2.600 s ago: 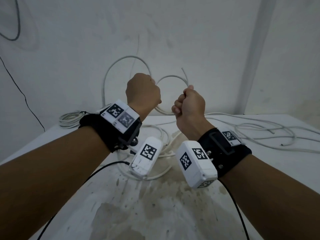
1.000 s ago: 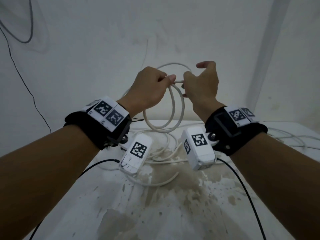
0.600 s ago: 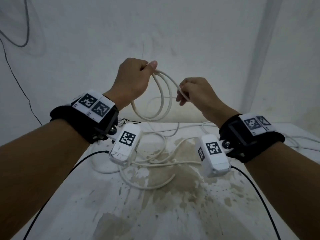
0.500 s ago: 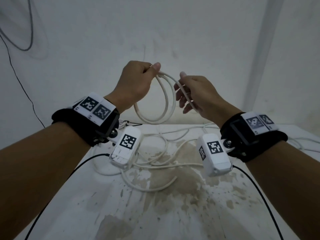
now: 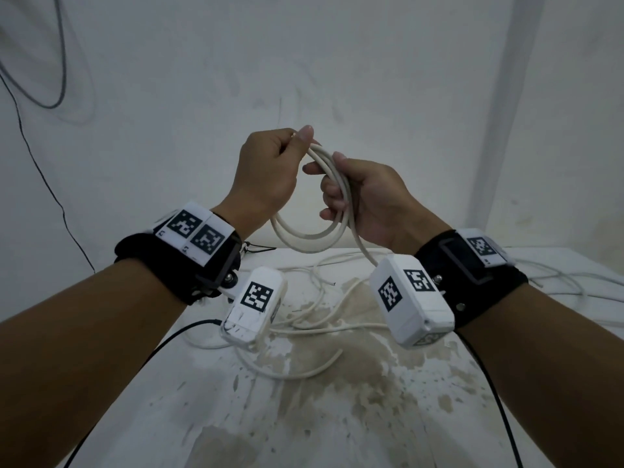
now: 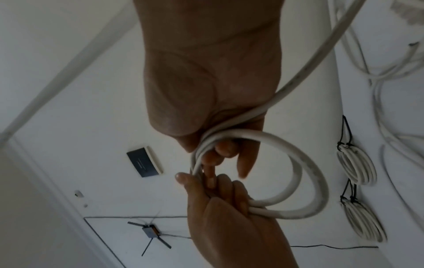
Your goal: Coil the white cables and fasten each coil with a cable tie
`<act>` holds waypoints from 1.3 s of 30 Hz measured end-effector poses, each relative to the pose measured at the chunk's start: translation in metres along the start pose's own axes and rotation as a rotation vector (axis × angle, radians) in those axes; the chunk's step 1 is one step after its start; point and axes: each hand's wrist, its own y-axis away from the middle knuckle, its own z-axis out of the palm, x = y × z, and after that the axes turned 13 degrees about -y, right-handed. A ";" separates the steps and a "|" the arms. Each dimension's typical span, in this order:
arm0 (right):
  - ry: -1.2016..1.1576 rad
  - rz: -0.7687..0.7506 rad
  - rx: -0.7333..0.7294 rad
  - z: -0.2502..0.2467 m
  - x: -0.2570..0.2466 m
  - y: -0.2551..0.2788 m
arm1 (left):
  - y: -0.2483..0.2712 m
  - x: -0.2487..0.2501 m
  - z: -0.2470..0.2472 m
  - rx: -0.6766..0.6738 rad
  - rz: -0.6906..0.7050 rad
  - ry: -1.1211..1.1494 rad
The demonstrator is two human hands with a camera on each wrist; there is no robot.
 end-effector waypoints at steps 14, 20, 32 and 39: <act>-0.115 -0.139 0.357 0.013 0.004 -0.007 | 0.012 0.006 0.013 -0.136 -0.355 0.241; -0.044 -0.147 0.279 0.017 0.017 -0.002 | 0.016 0.004 0.021 0.095 -0.487 0.177; 0.089 -0.133 0.227 0.013 0.017 0.001 | 0.006 0.012 0.004 -0.073 -0.102 -0.010; -0.298 0.221 -0.080 -0.005 0.006 0.004 | 0.008 0.009 0.003 -0.032 -0.020 -0.046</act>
